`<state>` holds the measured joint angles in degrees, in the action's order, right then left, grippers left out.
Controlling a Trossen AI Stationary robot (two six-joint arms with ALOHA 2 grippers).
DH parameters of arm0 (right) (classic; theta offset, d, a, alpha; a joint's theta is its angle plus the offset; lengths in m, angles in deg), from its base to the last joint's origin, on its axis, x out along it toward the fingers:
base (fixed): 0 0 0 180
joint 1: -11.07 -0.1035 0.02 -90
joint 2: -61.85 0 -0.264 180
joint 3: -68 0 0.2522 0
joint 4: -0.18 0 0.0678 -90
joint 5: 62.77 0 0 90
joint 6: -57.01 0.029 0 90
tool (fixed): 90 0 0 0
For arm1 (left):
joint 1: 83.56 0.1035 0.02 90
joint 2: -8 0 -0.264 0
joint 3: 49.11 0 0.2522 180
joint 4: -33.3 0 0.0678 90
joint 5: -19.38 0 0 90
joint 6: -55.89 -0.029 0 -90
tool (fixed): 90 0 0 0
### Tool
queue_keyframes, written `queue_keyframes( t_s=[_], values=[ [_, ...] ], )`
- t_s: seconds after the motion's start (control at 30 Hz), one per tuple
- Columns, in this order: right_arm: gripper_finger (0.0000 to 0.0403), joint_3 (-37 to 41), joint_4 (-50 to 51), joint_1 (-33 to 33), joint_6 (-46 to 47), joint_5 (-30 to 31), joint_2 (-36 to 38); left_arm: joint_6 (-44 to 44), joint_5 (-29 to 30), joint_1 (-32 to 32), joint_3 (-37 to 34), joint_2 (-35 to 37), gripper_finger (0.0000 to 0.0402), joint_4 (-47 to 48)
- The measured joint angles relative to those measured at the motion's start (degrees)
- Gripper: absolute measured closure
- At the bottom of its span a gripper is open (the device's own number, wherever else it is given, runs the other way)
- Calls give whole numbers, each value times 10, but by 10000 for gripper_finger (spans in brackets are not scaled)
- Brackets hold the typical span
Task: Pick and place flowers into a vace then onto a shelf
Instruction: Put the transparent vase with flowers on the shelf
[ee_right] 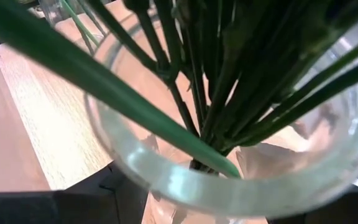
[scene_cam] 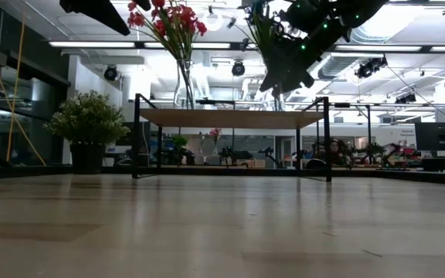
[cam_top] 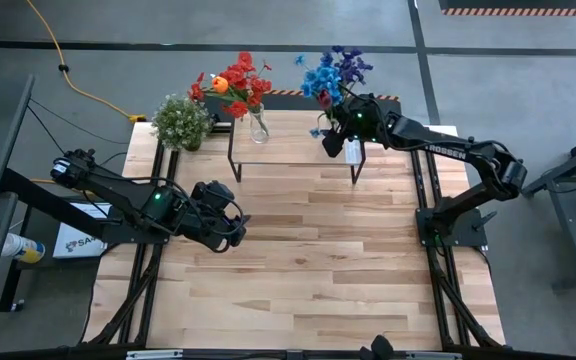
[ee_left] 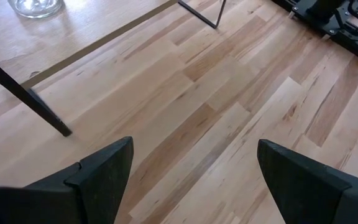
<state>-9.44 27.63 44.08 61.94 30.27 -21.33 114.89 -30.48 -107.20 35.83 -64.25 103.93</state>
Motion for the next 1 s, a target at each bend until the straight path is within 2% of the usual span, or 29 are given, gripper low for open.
queue_keyframes(
  t_s=[1.0],
  values=[
    [162, -2, 15, 0, 6, 0, 1, 0, -1, 0, 0, 0, 25, -13]
  ],
)
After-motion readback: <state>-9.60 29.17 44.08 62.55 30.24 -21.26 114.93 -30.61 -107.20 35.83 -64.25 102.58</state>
